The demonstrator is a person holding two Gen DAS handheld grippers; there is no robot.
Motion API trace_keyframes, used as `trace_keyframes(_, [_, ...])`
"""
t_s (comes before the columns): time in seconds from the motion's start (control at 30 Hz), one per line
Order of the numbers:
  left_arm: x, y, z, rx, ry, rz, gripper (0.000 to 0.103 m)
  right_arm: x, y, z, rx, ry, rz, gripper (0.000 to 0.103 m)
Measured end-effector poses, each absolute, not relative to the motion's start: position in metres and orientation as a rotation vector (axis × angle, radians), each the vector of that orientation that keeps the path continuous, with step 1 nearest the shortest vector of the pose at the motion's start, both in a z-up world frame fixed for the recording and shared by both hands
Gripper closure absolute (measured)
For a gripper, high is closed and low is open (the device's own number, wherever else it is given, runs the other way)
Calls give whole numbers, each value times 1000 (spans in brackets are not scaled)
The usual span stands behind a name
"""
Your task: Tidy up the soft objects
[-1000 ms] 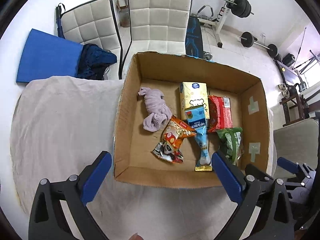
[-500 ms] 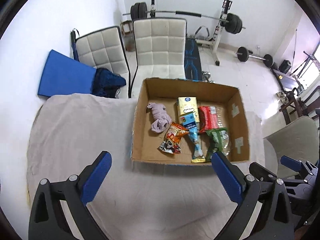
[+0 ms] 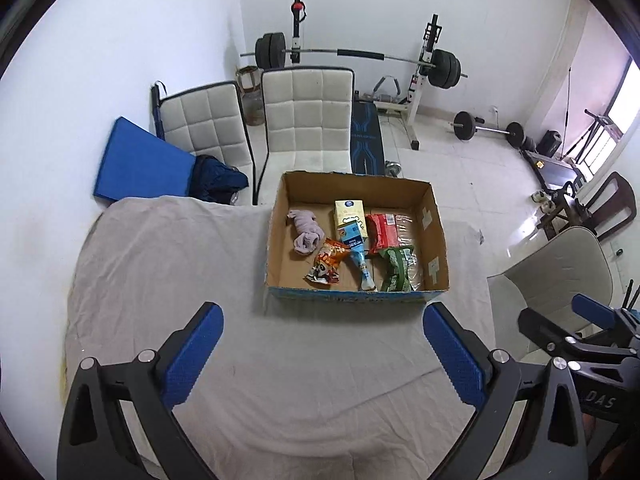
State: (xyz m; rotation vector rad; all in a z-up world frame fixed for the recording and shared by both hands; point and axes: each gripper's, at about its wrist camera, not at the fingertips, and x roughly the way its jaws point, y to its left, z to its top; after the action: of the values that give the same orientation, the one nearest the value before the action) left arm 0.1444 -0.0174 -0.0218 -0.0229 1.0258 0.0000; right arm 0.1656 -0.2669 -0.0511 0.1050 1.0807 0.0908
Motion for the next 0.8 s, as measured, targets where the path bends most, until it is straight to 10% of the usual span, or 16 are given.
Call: trace_keyframes(0.8, [101,-25,19,-13,931,1,0,102,-277,20,68,989,59,0])
